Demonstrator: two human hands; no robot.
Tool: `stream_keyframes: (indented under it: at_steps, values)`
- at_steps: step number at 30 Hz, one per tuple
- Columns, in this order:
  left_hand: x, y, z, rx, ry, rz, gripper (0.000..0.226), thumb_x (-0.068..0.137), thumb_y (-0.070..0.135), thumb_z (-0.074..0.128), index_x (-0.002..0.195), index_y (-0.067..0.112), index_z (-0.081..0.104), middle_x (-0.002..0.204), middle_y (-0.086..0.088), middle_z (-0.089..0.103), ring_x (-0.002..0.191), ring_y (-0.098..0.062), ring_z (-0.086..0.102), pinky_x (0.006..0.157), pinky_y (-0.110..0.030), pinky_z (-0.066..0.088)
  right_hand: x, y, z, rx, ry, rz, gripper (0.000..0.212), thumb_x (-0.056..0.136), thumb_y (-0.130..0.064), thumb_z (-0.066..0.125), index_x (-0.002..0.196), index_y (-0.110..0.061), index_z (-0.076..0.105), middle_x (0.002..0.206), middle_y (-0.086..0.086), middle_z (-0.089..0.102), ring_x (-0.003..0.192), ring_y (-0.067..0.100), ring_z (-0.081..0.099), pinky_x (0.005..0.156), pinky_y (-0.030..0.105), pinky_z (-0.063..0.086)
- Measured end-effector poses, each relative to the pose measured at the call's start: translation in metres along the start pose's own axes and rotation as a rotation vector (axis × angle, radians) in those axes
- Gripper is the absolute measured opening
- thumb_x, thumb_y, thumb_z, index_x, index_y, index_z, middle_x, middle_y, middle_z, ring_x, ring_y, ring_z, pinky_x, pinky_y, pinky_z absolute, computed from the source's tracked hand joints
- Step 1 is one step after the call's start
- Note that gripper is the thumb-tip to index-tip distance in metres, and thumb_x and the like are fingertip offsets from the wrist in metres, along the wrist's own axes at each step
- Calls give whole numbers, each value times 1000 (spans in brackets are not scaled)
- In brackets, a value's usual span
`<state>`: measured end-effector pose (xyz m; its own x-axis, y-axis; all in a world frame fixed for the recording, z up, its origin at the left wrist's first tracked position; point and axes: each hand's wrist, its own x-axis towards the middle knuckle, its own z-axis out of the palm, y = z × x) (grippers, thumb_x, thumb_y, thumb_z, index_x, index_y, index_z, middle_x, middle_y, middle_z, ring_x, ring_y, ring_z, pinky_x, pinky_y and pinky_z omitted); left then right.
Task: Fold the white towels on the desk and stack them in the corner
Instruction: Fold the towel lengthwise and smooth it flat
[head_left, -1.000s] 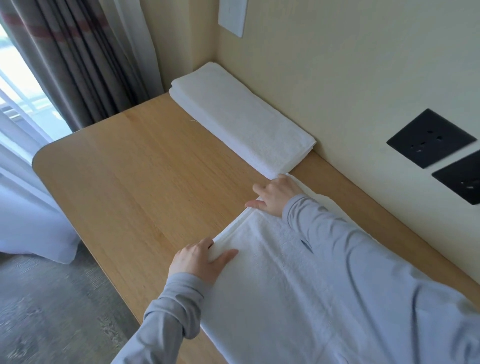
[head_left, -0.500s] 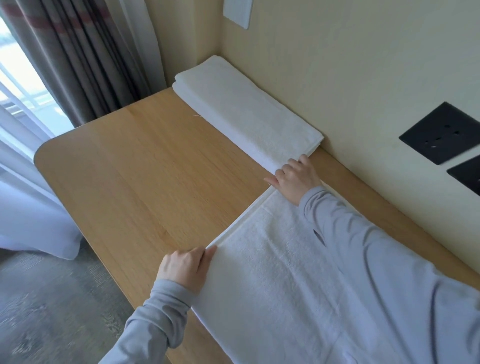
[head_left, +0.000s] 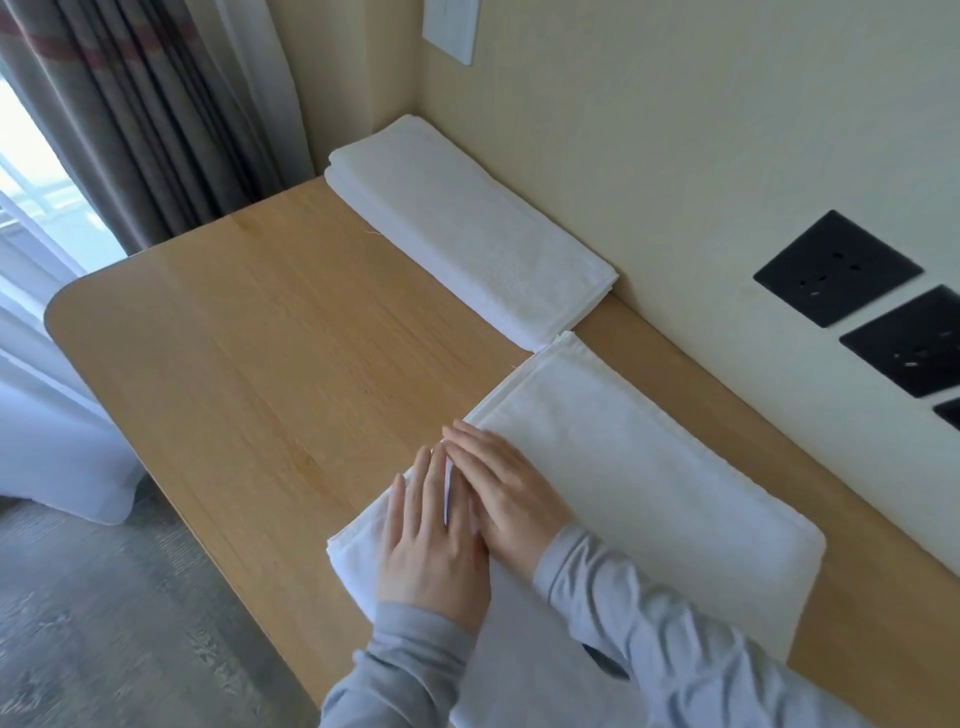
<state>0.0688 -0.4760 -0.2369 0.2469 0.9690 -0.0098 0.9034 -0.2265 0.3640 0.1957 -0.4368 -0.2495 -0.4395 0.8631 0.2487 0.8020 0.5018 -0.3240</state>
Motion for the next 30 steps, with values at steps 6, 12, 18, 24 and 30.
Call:
stream_keyframes:
  at_steps: [6, 12, 18, 24, 30]
  values:
    - [-11, -36, 17, 67, -118, -39, 81, 91, 60, 13, 136, 0, 43, 142, -16, 42, 131, -32, 41, 111, -39, 17, -5, 80, -16, -217, -371, 13, 60, 96, -44, 21, 148, -15, 18, 156, 0, 16, 145, 14, 6, 118, 41, 8]
    - [-9, -35, 19, 60, -147, -62, 81, 90, 61, 17, 138, 0, 40, 144, -13, 41, 133, -29, 38, 112, -34, 14, 5, 143, -35, -290, -352, 202, 55, 99, -39, 19, 149, -18, 9, 158, -4, 6, 145, 10, 3, 119, 32, 5]
    - [-8, -33, 21, 69, -116, -88, 83, 90, 62, 12, 138, 1, 41, 144, -12, 41, 133, -27, 39, 110, -35, 19, 17, 59, -34, -200, -65, 364, 58, 98, -32, 28, 147, -4, 14, 156, 12, 9, 145, 23, 5, 118, 42, 0]
    - [-9, -33, 21, 63, -107, -63, 83, 90, 60, 8, 137, -1, 42, 143, -15, 42, 131, -29, 42, 112, -38, 27, -64, -15, -1, -175, -301, -97, 59, 95, -37, 34, 146, -9, 28, 155, 6, 23, 144, 18, 15, 115, 46, 22]
    - [-11, -34, 28, 104, -81, -102, 85, 86, 66, 8, 145, 8, 31, 149, -7, 35, 139, -21, 31, 115, -34, 15, -102, 119, -62, -385, -407, 406, 64, 94, -50, 6, 148, -18, -6, 156, 0, -7, 146, 15, -3, 119, 37, 4]
